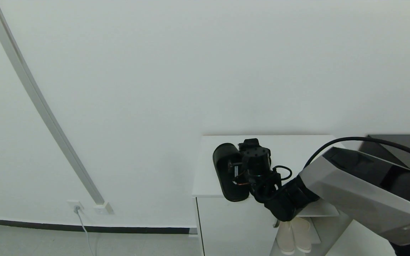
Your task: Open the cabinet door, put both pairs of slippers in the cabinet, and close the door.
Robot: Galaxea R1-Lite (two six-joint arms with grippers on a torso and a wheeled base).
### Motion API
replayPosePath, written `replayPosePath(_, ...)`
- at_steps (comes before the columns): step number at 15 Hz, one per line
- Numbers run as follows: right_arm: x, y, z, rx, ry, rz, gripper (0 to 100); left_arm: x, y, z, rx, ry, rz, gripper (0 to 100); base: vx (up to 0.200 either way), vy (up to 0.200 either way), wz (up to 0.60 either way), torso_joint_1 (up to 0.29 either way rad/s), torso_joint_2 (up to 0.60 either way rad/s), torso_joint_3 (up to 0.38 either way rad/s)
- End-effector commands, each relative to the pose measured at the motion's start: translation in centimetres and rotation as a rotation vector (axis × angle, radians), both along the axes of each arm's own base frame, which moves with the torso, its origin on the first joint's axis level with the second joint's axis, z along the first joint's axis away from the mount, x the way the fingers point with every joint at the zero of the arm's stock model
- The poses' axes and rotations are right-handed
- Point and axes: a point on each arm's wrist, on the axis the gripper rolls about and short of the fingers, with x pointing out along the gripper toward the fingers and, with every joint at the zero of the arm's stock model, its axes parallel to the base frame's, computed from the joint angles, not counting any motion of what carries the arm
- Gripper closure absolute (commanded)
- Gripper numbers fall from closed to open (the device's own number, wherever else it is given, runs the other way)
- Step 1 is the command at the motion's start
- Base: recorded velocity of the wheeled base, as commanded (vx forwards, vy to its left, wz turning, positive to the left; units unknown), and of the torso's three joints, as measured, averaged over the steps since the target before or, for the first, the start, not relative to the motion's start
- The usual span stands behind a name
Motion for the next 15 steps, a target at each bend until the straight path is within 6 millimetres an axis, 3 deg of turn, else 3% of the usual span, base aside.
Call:
replayPosePath(1,0.3,0.2,-0.5,-0.006,0.002,0.0,0,0.0,0.0,0.0,0.0,-0.001,0.0,100,0.0,0.0,0.0,0.0,0.0,0.0)
replayPosePath(3,0.6,0.4,-0.7,-0.003,-0.003,0.001,0,0.0,0.0,0.0,0.0,0.002,0.001,100,0.0,0.0,0.0,0.0,0.0,0.0)
replayPosePath(4,0.7,0.4,-0.8,-0.008,-0.004,0.0,100,0.0,0.0,0.0,0.0,0.001,0.0,100,0.0,0.0,0.0,0.0,0.0,0.0)
replayPosePath(11,1.7,0.8,0.2,0.006,-0.043,-0.004,100,0.0,0.0,0.0,0.0,0.002,0.001,100,0.0,0.0,0.0,0.0,0.0,0.0)
replayPosePath(15,1.2,0.5,2.7,0.021,-0.079,0.0,100,0.0,0.0,0.0,0.0,0.002,0.0,100,0.0,0.0,0.0,0.0,0.0,0.0)
